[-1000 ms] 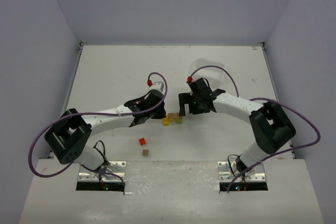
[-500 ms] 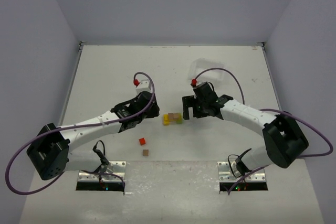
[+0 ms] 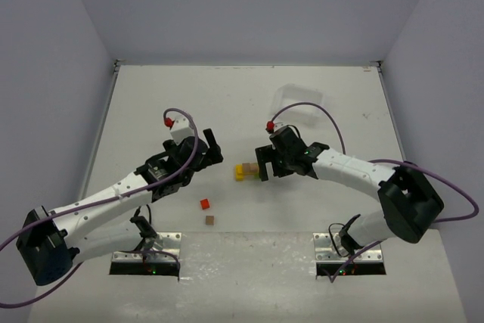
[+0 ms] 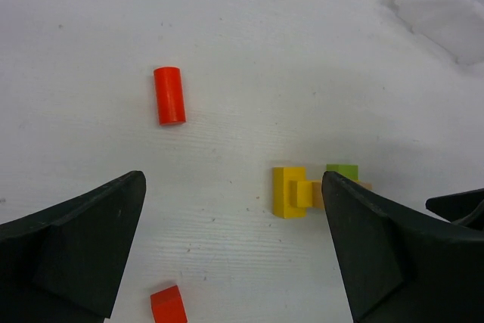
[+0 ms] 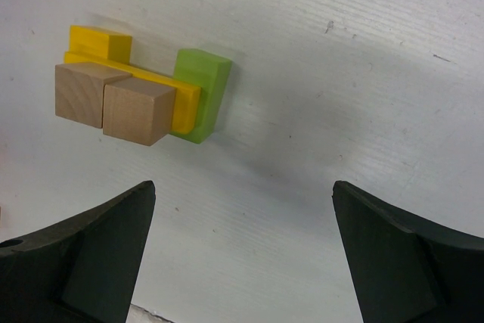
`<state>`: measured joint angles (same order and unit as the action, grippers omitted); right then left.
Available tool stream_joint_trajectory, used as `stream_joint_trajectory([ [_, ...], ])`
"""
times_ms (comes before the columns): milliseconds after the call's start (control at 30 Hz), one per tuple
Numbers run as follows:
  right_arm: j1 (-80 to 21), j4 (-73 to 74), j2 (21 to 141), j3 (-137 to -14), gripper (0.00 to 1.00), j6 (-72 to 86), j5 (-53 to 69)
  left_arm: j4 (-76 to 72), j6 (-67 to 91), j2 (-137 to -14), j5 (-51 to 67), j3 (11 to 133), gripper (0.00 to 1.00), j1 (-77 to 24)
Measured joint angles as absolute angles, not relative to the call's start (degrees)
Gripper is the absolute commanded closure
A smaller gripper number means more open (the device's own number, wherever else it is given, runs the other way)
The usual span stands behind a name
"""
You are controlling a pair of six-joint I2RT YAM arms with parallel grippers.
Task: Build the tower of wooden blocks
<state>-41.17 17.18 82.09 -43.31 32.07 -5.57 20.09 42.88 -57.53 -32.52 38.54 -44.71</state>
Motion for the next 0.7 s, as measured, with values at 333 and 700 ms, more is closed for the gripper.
stream_joint_trajectory([
  [333,-42.22,15.98,83.08,-43.31,0.01,31.28,-6.03,23.42,44.85,-56.93,-36.22,38.54,0.00,-44.70],
  [700,-42.52,14.95,85.71,-43.31,0.01,30.96,-6.04,24.58,45.34,-56.87,-37.63,38.54,0.00,-44.71],
])
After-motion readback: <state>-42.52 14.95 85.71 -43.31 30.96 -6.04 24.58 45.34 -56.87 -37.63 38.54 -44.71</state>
